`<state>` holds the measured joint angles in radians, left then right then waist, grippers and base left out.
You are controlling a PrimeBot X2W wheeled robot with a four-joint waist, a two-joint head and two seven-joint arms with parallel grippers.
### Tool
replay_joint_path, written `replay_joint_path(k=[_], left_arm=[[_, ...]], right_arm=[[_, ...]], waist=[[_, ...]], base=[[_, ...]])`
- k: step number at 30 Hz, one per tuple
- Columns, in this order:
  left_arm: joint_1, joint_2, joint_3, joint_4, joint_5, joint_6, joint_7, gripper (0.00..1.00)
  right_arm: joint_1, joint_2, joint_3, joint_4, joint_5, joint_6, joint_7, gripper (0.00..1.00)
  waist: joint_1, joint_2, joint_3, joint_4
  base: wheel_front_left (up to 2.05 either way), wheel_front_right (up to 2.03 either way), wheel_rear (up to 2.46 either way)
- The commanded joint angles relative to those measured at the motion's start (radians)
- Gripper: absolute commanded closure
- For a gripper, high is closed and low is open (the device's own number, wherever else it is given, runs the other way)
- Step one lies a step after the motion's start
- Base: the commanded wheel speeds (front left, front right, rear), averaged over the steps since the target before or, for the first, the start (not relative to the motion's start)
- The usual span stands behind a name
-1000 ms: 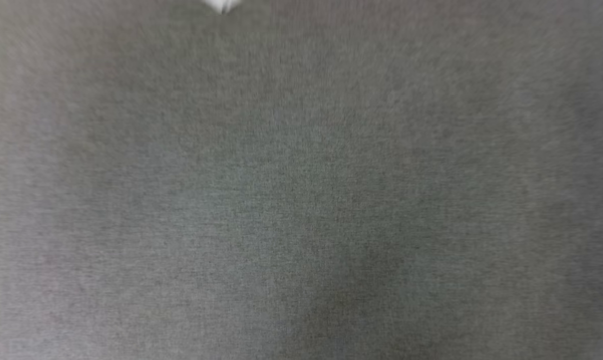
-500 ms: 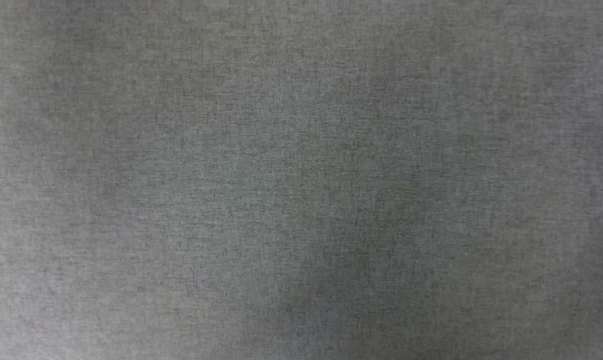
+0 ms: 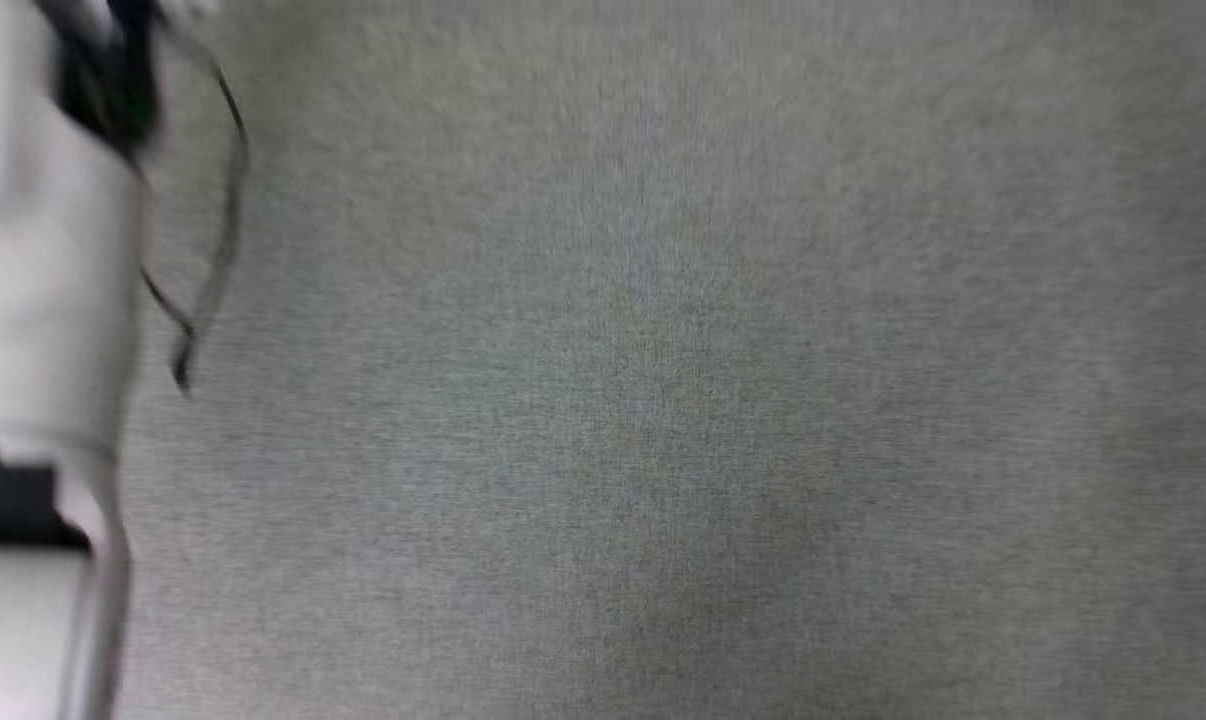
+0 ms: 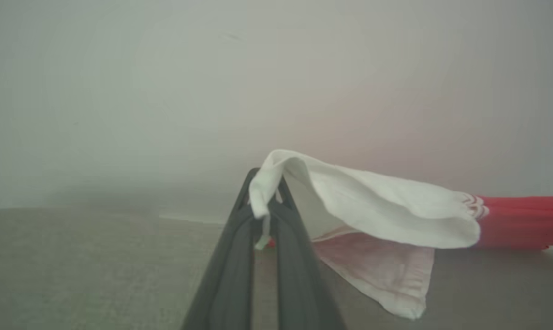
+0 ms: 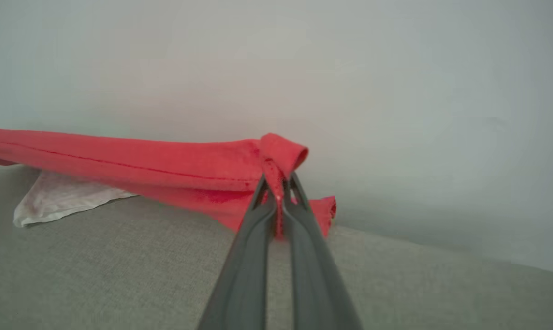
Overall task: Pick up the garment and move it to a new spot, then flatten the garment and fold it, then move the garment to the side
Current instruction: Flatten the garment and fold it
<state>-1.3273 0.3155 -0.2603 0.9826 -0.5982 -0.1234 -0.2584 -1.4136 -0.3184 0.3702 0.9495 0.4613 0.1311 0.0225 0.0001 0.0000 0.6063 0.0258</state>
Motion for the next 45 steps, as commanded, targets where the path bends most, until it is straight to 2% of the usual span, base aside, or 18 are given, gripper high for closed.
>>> replay_joint_path(k=[1,8,13,16,21,22,23,27,30,33,37,40,45], left_arm=[[0.050,0.000,-0.004,-0.005,-0.004,-0.004,-0.005,1.00],[0.456,0.020,0.021,-0.131,-0.041,-0.003,-0.008,1.00],[0.748,0.040,0.038,-0.310,-0.068,0.059,0.010,1.00],[0.928,0.055,0.053,-0.468,-0.088,0.121,0.051,1.00],[1.198,0.101,0.093,-0.788,-0.109,0.251,0.144,1.00],[1.336,0.119,0.107,-0.979,-0.113,0.333,0.204,1.00],[1.375,0.123,0.109,-1.034,-0.111,0.358,0.222,1.00],[1.492,0.146,0.119,-1.226,-0.097,0.440,0.286,1.00],[1.546,0.164,0.122,-1.338,-0.085,0.482,0.326,1.00],[1.559,0.178,0.110,-1.402,-0.075,0.498,0.361,1.00],[1.500,0.184,0.084,-1.393,-0.083,0.480,0.393,1.00],[1.443,0.171,0.059,-1.328,-0.105,0.451,0.413,1.00],[1.315,0.136,0.022,-1.170,-0.134,0.381,0.412,1.00]], right_arm=[[0.048,-0.010,0.009,-0.006,0.018,-0.001,-0.006,1.00],[0.391,-0.040,0.068,-0.113,0.093,-0.001,-0.038,1.00],[0.631,-0.072,0.049,-0.227,0.123,-0.001,-0.015,1.00],[0.780,-0.092,0.012,-0.306,0.120,-0.001,0.006,1.00],[1.025,-0.097,-0.091,-0.478,0.088,-0.001,0.068,1.00],[1.169,-0.083,-0.175,-0.602,0.059,-0.001,0.128,1.00],[1.215,-0.073,-0.199,-0.647,0.046,-0.001,0.155,1.00],[1.381,-0.022,-0.312,-0.835,-0.012,-0.001,0.276,1.00],[1.473,0.027,-0.375,-0.972,-0.054,-0.001,0.374,1.00],[1.517,0.067,-0.418,-1.062,-0.081,-0.001,0.469,1.00],[1.496,0.104,-0.420,-1.099,-0.099,-0.001,0.573,1.00],[1.453,0.118,-0.404,-1.071,-0.107,-0.001,0.624,1.00],[1.360,0.114,-0.382,-0.969,-0.109,-0.001,0.645,1.00]], waist=[[-0.0001,0.0000,-0.120,0.008],[-0.0001,0.0000,-0.321,0.005],[-0.0001,0.0000,-0.414,0.003],[-0.0001,0.0000,-0.459,0.003],[-0.0001,0.0000,-0.514,0.001],[-0.0001,0.0000,-0.541,0.000],[-0.0001,0.0000,-0.547,-0.001],[-0.0001,0.0000,-0.569,-0.001],[-0.0001,0.0000,-0.578,-0.002],[-0.0001,0.0000,-0.576,-0.002],[-0.0001,0.0000,-0.552,-0.004],[-0.0001,0.0000,-0.521,-0.010],[-0.0001,0.0000,-0.453,-0.013]], base=[[0.00,0.00,0.00],[0.00,0.00,0.00],[0.00,0.00,0.00],[0.00,0.00,0.00],[0.00,0.00,0.00],[0.00,0.00,0.00],[0.00,0.00,0.00],[0.00,0.00,0.00],[0.00,0.00,0.00],[0.00,0.00,0.00],[0.00,0.00,0.00],[0.00,0.00,0.00],[0.00,0.00,0.00]])
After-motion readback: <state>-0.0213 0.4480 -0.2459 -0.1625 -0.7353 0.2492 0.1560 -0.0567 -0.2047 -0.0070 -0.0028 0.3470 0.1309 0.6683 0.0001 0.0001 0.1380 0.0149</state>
